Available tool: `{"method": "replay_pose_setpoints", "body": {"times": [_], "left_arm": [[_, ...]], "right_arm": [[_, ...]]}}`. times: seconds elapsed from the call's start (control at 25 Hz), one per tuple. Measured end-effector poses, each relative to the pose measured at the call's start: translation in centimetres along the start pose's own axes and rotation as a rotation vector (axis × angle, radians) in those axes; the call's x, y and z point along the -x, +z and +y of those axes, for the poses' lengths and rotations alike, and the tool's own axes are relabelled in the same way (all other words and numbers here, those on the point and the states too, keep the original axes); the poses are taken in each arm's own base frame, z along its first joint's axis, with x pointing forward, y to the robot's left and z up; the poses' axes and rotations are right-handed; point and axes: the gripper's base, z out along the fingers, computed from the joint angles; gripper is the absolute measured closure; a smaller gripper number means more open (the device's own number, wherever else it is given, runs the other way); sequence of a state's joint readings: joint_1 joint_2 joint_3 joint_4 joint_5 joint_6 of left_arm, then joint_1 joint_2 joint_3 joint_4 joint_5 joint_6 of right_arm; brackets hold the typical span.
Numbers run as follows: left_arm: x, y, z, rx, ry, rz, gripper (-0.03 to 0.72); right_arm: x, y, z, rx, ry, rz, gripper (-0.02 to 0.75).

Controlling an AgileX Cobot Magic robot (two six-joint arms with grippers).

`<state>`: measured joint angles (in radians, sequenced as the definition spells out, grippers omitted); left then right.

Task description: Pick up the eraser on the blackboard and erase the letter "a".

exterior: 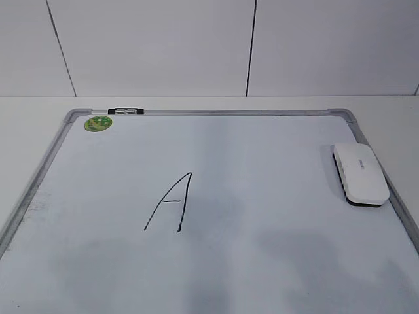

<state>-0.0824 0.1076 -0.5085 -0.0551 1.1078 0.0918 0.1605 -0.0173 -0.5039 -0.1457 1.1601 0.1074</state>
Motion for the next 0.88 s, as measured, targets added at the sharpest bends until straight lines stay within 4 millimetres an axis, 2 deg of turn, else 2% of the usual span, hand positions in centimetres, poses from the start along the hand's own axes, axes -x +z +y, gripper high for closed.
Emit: {"method": "replay_pose_setpoints", "body": {"times": [0.36, 0.88], "left_arm": [[-0.8, -1.2, -0.1, 0.006, 0.005, -0.092, 0.453], [-0.9, -1.2, -0.1, 0.010, 0.005, -0.095, 0.453]], "right_arm": [[0.0, 0.0, 0.0, 0.000, 0.000, -0.002, 0.146], [0.0, 0.0, 0.1, -0.025, 0.017, 0.001, 0.146]]}}
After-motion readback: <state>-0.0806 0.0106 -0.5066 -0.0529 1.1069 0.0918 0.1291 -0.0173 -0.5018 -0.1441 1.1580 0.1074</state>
